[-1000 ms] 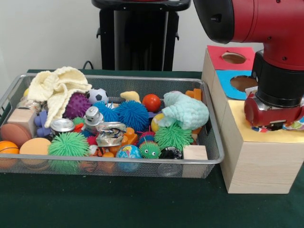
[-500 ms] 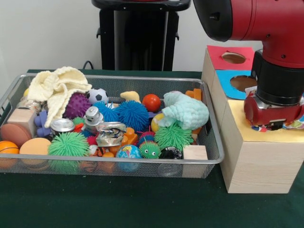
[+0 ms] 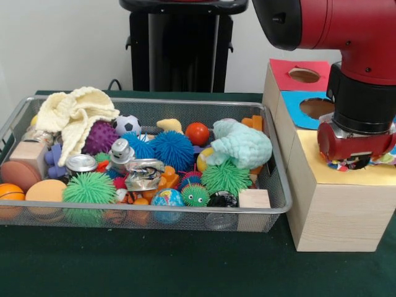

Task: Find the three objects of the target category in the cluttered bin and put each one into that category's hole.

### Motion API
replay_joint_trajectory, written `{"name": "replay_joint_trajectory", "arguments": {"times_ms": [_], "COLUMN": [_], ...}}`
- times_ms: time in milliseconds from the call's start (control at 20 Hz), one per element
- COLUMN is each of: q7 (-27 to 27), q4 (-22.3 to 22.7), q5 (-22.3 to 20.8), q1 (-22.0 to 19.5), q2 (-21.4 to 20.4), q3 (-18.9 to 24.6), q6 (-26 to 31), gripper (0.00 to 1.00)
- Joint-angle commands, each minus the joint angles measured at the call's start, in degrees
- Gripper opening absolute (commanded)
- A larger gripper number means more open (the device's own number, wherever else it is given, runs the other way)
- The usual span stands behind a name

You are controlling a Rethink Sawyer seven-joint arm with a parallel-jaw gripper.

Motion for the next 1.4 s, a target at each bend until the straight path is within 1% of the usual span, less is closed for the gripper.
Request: {"name": "replay_joint_trajectory", "arguments": {"times_ms": [50, 450, 700, 1000, 1300, 1400], "q7": [14.01, 13.79, 13.18, 13.08, 12.65, 12.71], "q4": [9.50, 10.21, 10.76, 12.28, 12.23, 12.11], "q5": [1.20, 1.43, 1.63, 2.34, 2.47, 2.63], "q1": [-0.08, -0.11, 0.03, -0.01, 0.42, 0.41], "q2": [0.79, 0.53, -1.51, -3.97, -5.96, -6.02], "q3": [0.54, 0.41, 0.10, 0.24, -0.46, -0.49], "q6": [0.37, -0.21, 2.25, 3.81, 6.42, 6.67], "gripper": [1.00, 1.00, 1.00, 1.00, 1.00, 1.00]}}
